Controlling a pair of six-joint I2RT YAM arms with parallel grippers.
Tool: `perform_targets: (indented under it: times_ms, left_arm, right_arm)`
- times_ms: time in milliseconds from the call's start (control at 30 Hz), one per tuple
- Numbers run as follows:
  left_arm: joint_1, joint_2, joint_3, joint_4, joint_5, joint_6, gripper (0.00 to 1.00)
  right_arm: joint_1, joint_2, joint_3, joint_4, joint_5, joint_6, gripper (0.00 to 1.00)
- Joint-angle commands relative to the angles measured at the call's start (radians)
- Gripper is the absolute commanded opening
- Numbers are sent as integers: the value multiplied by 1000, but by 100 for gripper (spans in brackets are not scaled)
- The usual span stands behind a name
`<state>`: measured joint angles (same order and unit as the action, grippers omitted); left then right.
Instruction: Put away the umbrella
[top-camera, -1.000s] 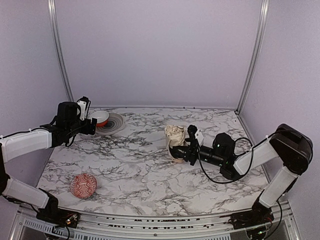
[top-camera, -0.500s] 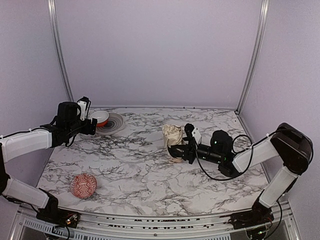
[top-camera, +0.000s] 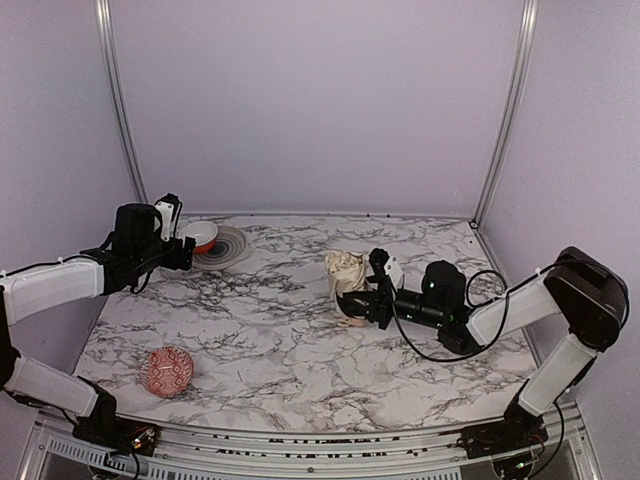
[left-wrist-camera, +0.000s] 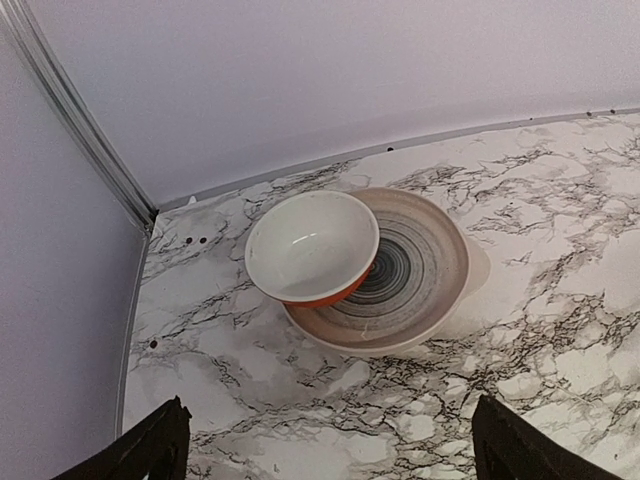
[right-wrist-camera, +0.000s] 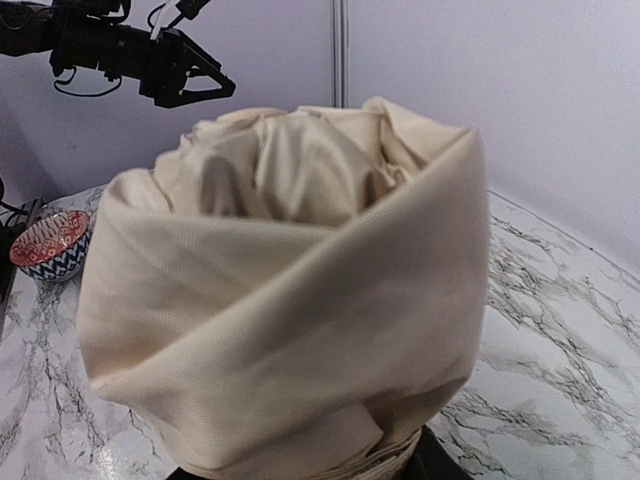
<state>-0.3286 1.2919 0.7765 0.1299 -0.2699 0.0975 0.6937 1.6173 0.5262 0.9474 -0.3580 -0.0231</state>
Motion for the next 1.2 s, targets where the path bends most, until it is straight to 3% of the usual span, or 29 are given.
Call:
perform_targets:
  times_ms: [0, 167, 567, 933, 1167]
  left_arm:
    - [1, 12, 6, 0, 3, 3, 99]
    - [1, 15, 6, 1, 1, 5, 99]
    - [2, 21, 7, 1, -1, 7, 99]
    - [2, 27, 9, 1, 10, 11, 99]
    - [1, 32, 13, -32, 24, 11, 99]
  right_arm:
    - [1, 23, -36, 127, 6, -8, 25]
    - [1, 111, -72, 108, -2, -22, 25]
    - [0, 93, -39, 5, -25, -54, 25]
    - [1, -88, 312, -529, -118, -10, 26]
    - [3, -146, 558, -919, 28, 117, 26]
